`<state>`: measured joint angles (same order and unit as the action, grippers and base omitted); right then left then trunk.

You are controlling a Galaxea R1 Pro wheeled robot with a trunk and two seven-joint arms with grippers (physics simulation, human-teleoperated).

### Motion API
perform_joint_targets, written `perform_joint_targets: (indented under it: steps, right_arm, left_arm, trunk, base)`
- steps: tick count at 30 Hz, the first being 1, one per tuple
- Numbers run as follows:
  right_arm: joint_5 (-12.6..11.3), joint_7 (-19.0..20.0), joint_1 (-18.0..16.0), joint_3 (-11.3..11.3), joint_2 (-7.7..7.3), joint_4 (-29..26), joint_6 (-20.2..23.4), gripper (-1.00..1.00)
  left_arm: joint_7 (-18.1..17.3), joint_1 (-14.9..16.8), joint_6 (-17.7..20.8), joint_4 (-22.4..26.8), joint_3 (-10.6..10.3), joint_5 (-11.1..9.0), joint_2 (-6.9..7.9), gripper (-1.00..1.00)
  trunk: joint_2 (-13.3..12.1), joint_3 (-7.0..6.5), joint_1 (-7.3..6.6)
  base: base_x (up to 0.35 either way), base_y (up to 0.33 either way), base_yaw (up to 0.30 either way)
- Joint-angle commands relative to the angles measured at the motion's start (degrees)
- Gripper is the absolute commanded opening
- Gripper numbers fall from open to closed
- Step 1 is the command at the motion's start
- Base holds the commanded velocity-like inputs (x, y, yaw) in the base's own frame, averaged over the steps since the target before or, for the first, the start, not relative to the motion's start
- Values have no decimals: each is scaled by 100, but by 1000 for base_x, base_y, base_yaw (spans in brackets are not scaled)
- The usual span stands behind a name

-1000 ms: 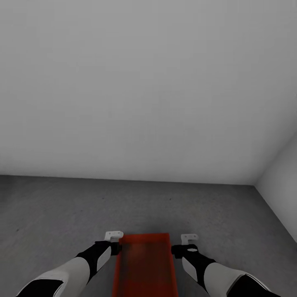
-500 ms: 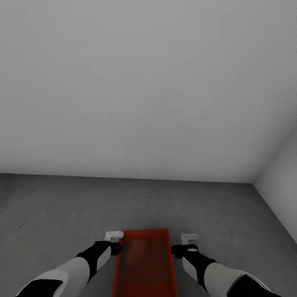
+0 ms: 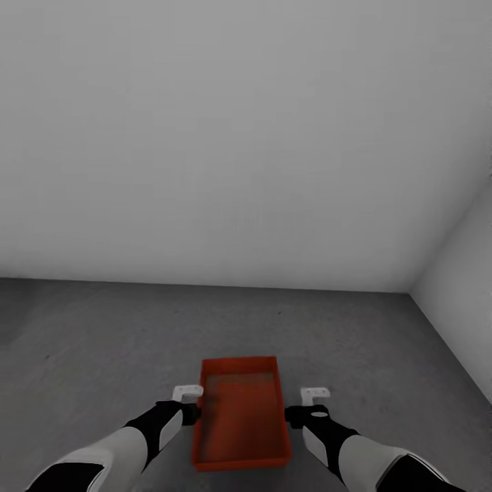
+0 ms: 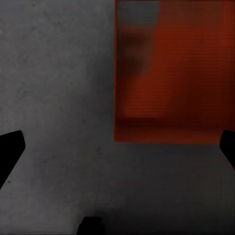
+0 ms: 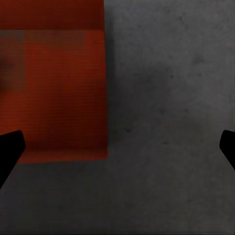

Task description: Move the two storage containers from the living room to the garage. In the garage, place one container on the floor and stack the other container on top of it (either order is fine).

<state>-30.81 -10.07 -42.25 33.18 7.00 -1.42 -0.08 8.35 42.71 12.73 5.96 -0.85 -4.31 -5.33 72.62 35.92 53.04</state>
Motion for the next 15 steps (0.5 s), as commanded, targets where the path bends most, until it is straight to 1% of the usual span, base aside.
perform_joint_targets:
  steps: [1, 5, 9, 11, 15]
  right_arm:
    - [-55, -21, -2, 49, 2, 3, -1, 100]
    - [-59, -18, 16, 49, 8, 14, -1, 100]
    - [-52, -19, 6, 49, 13, 26, -18, 100]
    - [-50, -13, 1, 49, 12, 31, -5, 100]
    - [-49, -6, -2, 49, 9, 110, 37, 100]
  left_arm:
    - [22, 0, 27, 0, -12, -53, 1, 100]
    - [8, 0, 23, -96, -11, -74, 10, 100]
    - [2, -2, 2, -428, -9, -83, 20, 100]
    - [4, -16, 8, -506, -6, -85, 32, 100]
    - [8, -53, 16, -569, -4, -90, 136, 100]
  trunk:
    - [3, 5, -2]
    - [3, 5, -2]
    - [3, 5, -2]
    - [3, 5, -2]
    - [3, 5, -2]
  base:
    - [-96, 0, 0]
    - [-42, 0, 0]
    - [-10, 0, 0]
    - [-3, 0, 0]
    - [-1, 0, 0]
